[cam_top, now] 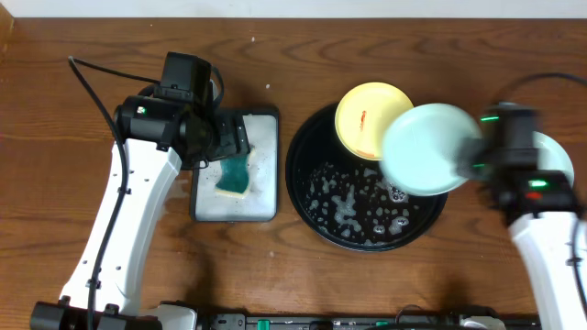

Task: Clean dirty plates on tray and stack at the side
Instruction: 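Tilt the pale green plate up and carry it right with right gripper, then set the pale green plate onto the first plate at right side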

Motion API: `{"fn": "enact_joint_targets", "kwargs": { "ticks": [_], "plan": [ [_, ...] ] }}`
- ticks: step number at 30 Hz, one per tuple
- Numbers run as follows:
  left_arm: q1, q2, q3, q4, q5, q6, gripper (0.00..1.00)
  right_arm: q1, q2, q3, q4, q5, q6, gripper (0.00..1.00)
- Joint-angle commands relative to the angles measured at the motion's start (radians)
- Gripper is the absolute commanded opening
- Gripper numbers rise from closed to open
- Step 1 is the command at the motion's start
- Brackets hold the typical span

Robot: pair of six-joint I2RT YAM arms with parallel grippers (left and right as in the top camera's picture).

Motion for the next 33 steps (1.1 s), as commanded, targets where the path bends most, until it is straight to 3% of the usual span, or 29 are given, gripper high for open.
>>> {"fn": "enact_joint_targets", "kwargs": {
  "ticks": [1,7,15,16,18,20,26,30,33],
  "plan": [
    [0.002,-0.001,0.005,-0.003,0.009,0.009,0.84,-0.283,0.017,0.021,0.022,-0.27,-0.002,0.01],
    [0.003,-0.001,0.005,-0.003,0.009,0.009,0.84,-0.658,0.151,0.021,0.067,-0.276,0.066,0.01],
    [0.002,-0.001,0.005,-0.003,0.009,0.009,0.84,-0.856,0.414,0.021,0.136,-0.301,0.133,0.01],
    [0.002,-0.001,0.005,-0.003,0.009,0.009,0.84,-0.864,0.446,0.021,0.162,-0.353,0.11,0.06],
    [0.002,-0.001,0.005,-0.003,0.009,0.009,0.84,-0.861,0.461,0.022,0.196,-0.48,0.017,0.27],
    [0.002,-0.001,0.005,-0.003,0.009,0.009,0.84,-0.841,0.441,0.027,0.226,-0.634,0.013,0.36],
    [0.002,-0.001,0.005,-0.003,0.009,0.009,0.84,-0.663,0.303,0.041,0.232,-0.864,-0.048,0.38],
    [0.002,-0.001,0.005,-0.003,0.009,0.009,0.84,-0.416,0.227,0.04,0.198,-0.814,-0.166,0.42],
    [0.002,-0.001,0.005,-0.003,0.009,0.009,0.84,-0.151,0.244,0.04,0.209,-0.54,-0.233,0.5]
  ]
}}
